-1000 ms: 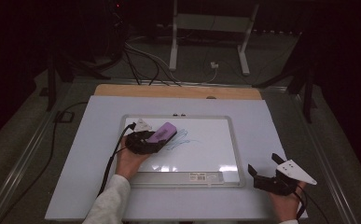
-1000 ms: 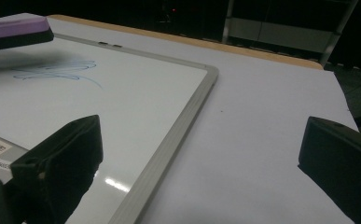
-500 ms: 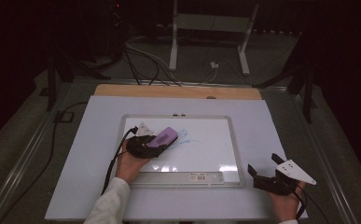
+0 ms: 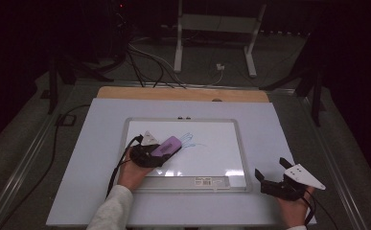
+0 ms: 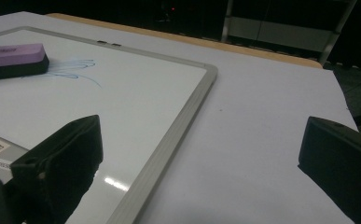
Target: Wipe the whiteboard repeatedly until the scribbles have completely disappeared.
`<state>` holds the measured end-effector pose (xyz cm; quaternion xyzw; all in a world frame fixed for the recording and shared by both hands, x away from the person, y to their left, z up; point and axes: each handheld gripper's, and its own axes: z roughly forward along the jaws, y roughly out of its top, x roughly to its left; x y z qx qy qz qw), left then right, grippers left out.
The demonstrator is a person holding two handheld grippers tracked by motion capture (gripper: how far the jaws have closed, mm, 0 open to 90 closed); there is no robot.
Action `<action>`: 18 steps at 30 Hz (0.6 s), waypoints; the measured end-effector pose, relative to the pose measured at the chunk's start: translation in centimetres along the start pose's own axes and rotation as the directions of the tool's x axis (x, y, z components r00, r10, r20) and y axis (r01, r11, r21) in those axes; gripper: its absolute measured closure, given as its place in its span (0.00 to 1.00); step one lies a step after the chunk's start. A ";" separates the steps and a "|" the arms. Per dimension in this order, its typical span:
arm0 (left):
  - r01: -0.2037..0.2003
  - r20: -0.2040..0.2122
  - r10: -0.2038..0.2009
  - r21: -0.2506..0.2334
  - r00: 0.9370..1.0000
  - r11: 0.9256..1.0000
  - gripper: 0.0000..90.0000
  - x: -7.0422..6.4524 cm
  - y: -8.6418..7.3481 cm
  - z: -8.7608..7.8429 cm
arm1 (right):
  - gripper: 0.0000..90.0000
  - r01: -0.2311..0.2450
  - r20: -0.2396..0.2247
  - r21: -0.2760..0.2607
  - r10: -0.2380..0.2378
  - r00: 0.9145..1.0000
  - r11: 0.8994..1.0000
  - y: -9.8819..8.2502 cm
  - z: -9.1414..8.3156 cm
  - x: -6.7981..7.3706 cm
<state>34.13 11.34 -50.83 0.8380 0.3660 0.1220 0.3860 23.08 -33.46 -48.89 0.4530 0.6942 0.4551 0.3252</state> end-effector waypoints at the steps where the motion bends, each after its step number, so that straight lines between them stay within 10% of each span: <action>1: -0.003 -0.001 0.003 -0.008 1.000 1.000 0.45 0.0 0.0 0.0 | 0.00 0.000 -0.001 0.001 0.000 1.000 1.000 0.0 0.0 0.0; 6: 0.008 -0.021 -0.009 -0.035 1.000 0.999 0.29 -0.2 0.5 -0.1 | 0.00 0.003 -0.001 0.002 -0.003 1.000 1.000 0.0 0.0 0.1; 18: 0.018 -0.028 -0.019 -0.004 0.999 1.000 0.38 -0.5 1.7 1.5 | 0.00 0.005 -0.003 0.004 -0.005 1.000 1.000 0.0 0.0 0.1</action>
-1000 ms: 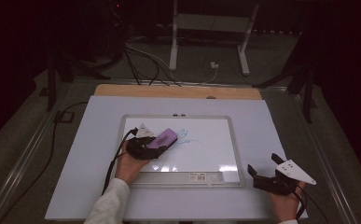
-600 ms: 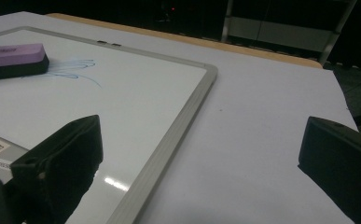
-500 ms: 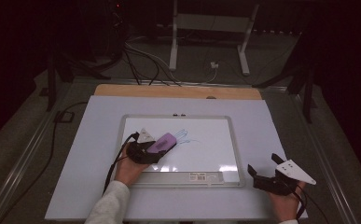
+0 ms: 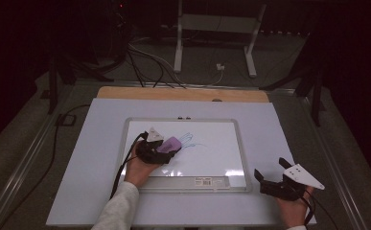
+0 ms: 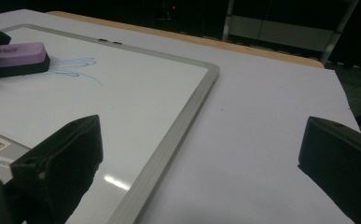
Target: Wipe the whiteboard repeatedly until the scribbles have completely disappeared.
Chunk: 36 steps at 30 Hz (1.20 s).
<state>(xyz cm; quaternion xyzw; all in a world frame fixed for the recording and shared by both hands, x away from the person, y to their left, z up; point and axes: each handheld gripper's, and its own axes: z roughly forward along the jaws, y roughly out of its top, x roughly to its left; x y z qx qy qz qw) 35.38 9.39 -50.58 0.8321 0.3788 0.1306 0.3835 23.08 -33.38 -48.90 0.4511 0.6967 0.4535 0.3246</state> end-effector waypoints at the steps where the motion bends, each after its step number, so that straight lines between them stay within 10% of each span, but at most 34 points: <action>1: -0.008 -0.014 0.008 0.014 1.000 1.000 0.42 0.0 0.0 0.1 | 0.00 0.000 0.000 -0.001 0.000 1.000 1.000 0.0 0.0 0.0; 20: 0.053 -0.127 -0.048 0.043 0.991 0.998 0.46 2.9 -0.4 -1.3 | 0.00 0.001 -0.003 0.003 -0.001 1.000 1.000 0.0 0.1 0.0; 36: -0.049 -0.030 0.050 0.054 0.998 0.997 0.47 -1.0 -0.1 -0.5 | 0.00 0.002 -0.007 0.006 -0.002 1.000 1.000 0.0 0.1 0.1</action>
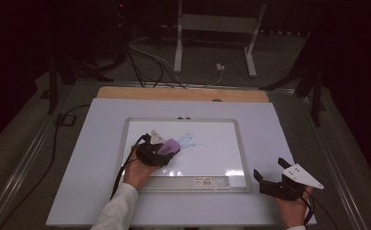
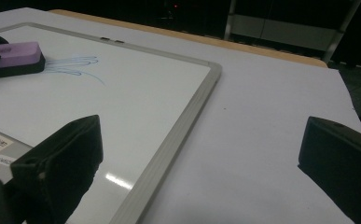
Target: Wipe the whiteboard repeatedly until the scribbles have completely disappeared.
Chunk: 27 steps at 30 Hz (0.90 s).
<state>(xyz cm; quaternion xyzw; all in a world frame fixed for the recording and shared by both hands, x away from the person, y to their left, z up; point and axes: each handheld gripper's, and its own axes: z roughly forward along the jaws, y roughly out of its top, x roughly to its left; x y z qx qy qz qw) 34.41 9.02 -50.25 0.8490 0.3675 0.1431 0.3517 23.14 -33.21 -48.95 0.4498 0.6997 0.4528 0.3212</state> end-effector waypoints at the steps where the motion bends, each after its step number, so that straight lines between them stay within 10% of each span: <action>1: 0.006 0.005 -0.006 -0.001 1.000 1.000 0.47 0.1 0.0 0.0 | 0.00 0.000 0.000 0.000 0.000 1.000 1.000 0.0 0.0 0.0; 13: 0.123 -0.095 -0.122 -0.004 0.988 0.992 0.47 3.6 -0.5 -0.5 | 0.00 -0.002 0.001 -0.002 0.002 1.000 1.000 0.0 -0.1 -0.1; 27: -0.067 0.003 0.067 0.026 0.998 0.997 0.47 -1.6 0.8 0.3 | 0.00 0.000 0.000 0.001 0.000 1.000 1.000 0.0 0.1 0.0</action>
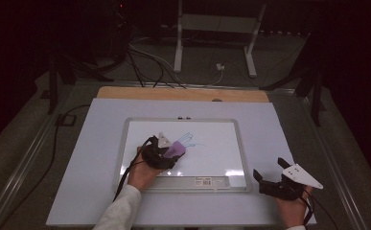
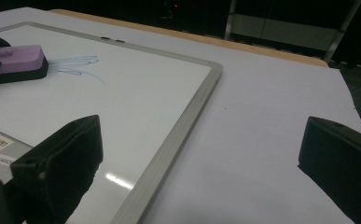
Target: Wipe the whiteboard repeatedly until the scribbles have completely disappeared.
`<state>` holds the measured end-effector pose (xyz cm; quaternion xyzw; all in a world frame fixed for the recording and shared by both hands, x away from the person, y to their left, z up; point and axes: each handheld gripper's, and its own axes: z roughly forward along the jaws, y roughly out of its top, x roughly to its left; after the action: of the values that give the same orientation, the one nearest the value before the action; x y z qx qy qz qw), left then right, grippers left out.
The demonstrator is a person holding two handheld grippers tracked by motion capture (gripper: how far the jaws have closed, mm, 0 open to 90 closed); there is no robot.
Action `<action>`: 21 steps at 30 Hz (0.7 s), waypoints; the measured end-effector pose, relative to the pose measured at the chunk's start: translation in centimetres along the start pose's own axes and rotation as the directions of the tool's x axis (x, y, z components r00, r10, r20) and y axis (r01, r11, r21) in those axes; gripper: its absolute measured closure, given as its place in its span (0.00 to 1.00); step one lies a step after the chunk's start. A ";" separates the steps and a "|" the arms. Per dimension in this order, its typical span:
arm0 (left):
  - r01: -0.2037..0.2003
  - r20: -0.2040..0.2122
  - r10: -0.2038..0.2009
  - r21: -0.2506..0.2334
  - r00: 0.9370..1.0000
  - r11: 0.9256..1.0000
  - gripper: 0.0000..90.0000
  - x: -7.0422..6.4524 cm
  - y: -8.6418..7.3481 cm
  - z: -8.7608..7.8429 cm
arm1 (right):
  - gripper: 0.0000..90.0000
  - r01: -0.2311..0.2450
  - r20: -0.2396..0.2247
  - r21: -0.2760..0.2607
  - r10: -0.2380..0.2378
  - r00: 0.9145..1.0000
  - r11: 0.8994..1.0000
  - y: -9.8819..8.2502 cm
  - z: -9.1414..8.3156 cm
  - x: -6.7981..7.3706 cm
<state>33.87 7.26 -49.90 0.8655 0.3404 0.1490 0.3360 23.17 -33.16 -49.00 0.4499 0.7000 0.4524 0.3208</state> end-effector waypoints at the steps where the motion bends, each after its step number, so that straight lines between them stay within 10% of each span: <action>1: 0.009 0.001 -0.009 0.000 1.000 1.000 0.47 0.2 0.0 0.1 | 0.00 0.000 0.001 0.001 0.000 1.000 1.000 0.0 0.0 0.0; 12: 0.176 -0.095 -0.179 -0.039 0.979 0.984 0.47 4.6 -0.6 0.4 | 0.00 -0.003 0.003 -0.004 0.003 1.000 1.000 0.0 -0.1 -0.2; 21: 0.069 -0.036 -0.070 -0.024 0.997 0.997 0.47 1.1 0.5 0.9 | 0.00 0.001 0.002 0.001 -0.001 1.000 1.000 0.0 0.0 0.0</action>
<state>35.38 7.31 -50.23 0.8464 0.3748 0.1568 0.3445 23.17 -33.17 -48.97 0.4502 0.7000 0.4515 0.3217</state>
